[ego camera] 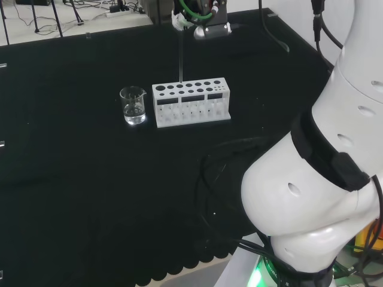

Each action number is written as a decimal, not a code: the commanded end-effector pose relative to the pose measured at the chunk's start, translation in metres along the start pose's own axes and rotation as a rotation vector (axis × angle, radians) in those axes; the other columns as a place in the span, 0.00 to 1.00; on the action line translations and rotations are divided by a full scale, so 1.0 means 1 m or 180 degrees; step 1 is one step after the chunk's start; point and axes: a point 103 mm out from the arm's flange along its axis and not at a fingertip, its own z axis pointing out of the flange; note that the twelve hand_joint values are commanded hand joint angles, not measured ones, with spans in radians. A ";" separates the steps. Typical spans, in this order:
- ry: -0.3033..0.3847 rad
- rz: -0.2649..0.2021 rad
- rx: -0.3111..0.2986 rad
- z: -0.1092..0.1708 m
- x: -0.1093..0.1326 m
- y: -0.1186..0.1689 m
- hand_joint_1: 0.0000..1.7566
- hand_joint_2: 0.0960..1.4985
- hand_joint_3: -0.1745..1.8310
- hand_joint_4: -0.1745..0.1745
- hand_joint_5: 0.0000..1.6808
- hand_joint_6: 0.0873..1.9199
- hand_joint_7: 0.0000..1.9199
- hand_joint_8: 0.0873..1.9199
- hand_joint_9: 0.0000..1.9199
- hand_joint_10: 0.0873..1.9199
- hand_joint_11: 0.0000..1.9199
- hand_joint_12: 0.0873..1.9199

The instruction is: Put the glass rod back on the white test tube rack.

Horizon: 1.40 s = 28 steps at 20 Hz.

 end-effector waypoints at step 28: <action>0.0111 0.0028 0.0314 0.058 -0.004 0.025 0.75 0.70 0.00 0.00 0.83 0.00 0.65 0.43 0.82 0.44 0.85 0.31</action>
